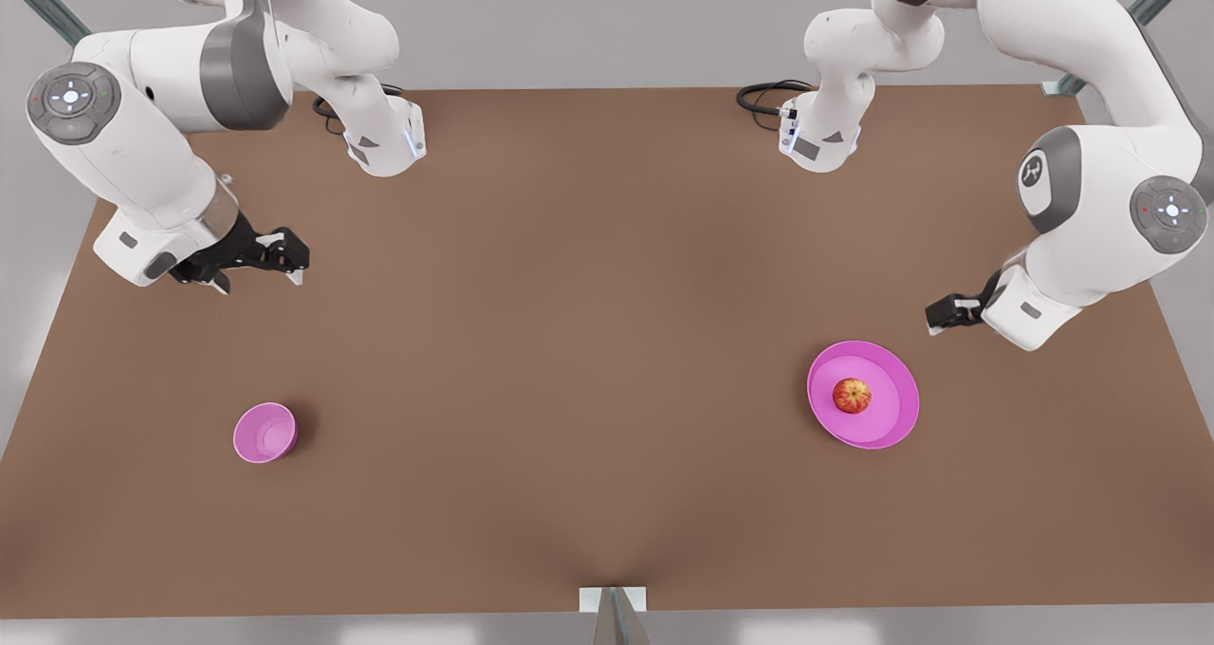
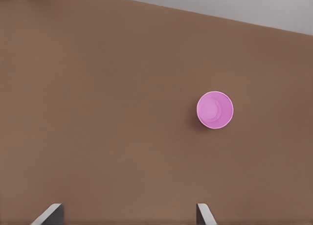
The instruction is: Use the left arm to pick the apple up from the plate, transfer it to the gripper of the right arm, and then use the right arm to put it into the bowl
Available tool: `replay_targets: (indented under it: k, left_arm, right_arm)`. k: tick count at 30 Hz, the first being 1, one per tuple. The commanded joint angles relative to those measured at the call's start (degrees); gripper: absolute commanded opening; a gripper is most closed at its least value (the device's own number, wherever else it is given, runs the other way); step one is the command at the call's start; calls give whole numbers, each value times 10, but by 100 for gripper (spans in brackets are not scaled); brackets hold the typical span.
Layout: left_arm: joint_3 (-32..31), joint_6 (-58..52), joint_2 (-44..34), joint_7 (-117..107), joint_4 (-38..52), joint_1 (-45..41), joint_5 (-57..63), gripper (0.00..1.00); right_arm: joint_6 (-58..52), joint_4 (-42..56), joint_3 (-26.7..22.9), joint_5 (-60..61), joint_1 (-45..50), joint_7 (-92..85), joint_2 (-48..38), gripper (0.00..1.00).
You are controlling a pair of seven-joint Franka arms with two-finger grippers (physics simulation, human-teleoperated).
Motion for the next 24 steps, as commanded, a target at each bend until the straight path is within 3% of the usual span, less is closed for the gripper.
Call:
replay_targets:
  k: [1,3,8,14,24]
  left_arm:
    - [0,10,-1,-9,-1,0,0,100]
    - [-1,69,18,-10,-22,-18,-6,100]
    - [0,435,6,-7,-318,-57,-64,100]
    - [3,524,42,34,-374,-45,-64,100]
    - [3,566,121,104,-336,-18,-63,100]
  right_arm:
    - [0,0,-2,0,-1,3,0,100]
    - [0,0,-2,0,-1,3,0,100]
    - [0,0,-3,0,-2,3,0,100]
    - [6,4,-3,-2,-2,-3,4,100]
    - [7,4,-5,3,-16,2,17,100]
